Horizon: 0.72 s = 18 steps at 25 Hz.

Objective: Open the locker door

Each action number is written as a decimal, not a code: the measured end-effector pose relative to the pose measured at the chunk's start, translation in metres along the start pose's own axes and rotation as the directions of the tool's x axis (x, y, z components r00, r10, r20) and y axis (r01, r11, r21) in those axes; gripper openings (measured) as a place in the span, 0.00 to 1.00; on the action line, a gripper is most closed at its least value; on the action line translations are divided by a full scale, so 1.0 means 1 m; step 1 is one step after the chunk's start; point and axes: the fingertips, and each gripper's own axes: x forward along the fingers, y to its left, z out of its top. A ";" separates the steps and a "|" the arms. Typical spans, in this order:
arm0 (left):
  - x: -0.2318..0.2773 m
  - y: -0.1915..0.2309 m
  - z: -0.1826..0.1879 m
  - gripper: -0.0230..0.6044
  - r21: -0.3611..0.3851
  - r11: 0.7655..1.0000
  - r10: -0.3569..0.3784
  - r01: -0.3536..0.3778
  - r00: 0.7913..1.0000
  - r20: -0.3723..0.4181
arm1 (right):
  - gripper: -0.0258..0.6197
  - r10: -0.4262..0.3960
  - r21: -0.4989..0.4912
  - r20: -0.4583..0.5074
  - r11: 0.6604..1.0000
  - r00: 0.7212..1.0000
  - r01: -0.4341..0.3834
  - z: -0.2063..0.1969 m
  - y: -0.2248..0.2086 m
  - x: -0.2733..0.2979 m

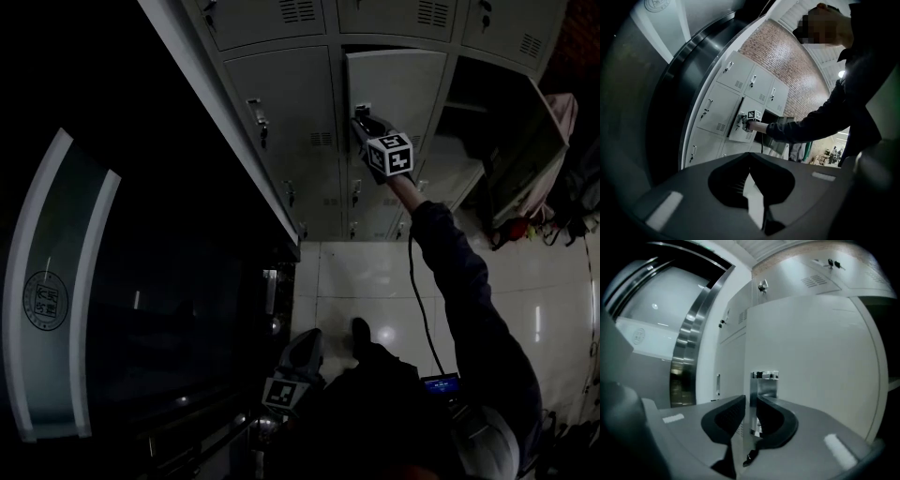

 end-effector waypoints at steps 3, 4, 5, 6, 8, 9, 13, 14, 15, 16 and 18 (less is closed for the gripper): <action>-0.007 -0.017 -0.007 0.05 0.018 0.998 -0.055 0.055 0.998 -0.003 | 0.15 0.073 0.004 0.032 0.997 0.997 -0.073 -0.005 0.017 -0.061; -0.010 -0.023 -0.010 0.05 0.025 0.997 -0.072 0.072 0.997 -0.002 | 0.15 0.074 0.013 0.044 0.997 0.996 -0.075 -0.008 0.016 -0.084; -0.015 -0.029 -0.012 0.05 0.031 0.996 -0.088 0.088 0.996 -0.002 | 0.15 0.057 0.021 0.053 0.998 0.997 -0.058 -0.010 0.012 -0.107; -0.019 -0.035 -0.013 0.05 0.034 0.994 -0.101 0.101 0.995 0.000 | 0.13 0.029 0.025 0.055 0.999 0.998 -0.031 -0.011 0.006 -0.129; -0.031 -0.045 -0.018 0.05 0.033 0.992 -0.123 0.122 0.992 0.005 | 0.11 -0.020 0.025 0.031 1.000 0.999 0.019 -0.016 -0.008 -0.162; -0.037 -0.050 -0.021 0.05 0.032 0.991 -0.132 0.131 0.991 0.008 | 0.10 -0.037 0.024 0.008 0.999 0.999 0.036 -0.018 -0.014 -0.174; -0.065 -0.077 -0.035 0.05 0.046 0.985 -0.167 0.166 0.986 0.009 | 0.08 -0.125 0.015 -0.025 0.992 0.992 0.125 -0.012 -0.023 -0.221; -0.073 -0.085 -0.040 0.05 0.046 0.984 -0.173 0.173 0.985 0.005 | 0.08 -0.131 0.028 -0.013 0.991 0.991 0.131 -0.011 -0.016 -0.239; -0.081 -0.093 -0.043 0.05 0.042 0.983 -0.178 0.178 0.984 0.001 | 0.08 -0.127 0.041 -0.002 0.991 0.992 0.127 -0.013 -0.003 -0.258; -0.088 -0.099 -0.047 0.05 0.035 0.983 -0.183 0.183 0.983 -0.001 | 0.08 -0.113 0.051 0.005 0.992 0.994 0.113 -0.018 0.014 -0.278; -0.100 -0.108 -0.057 0.05 0.015 0.982 -0.190 0.189 0.982 -0.001 | 0.08 -0.058 0.066 0.009 0.996 0.998 0.057 -0.036 0.063 -0.324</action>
